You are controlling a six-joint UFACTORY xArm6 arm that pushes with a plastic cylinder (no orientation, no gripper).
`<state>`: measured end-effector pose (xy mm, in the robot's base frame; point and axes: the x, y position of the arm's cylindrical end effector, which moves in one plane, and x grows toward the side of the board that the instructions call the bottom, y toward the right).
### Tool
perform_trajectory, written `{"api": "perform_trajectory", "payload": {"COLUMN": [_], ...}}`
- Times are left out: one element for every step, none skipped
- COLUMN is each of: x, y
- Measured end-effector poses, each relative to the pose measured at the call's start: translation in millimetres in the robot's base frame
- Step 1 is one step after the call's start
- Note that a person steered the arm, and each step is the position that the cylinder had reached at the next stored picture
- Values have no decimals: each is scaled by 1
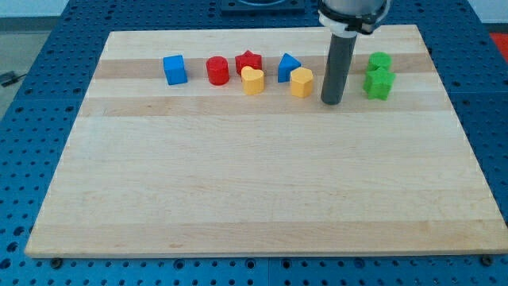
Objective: Slide the yellow hexagon to the right side of the yellow heart
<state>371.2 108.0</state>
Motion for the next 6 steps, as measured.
{"api": "perform_trajectory", "payload": {"x": [-11,-13,-13,10,18,-18], "y": [-24,-61,-66,-38,-8,-8]}}
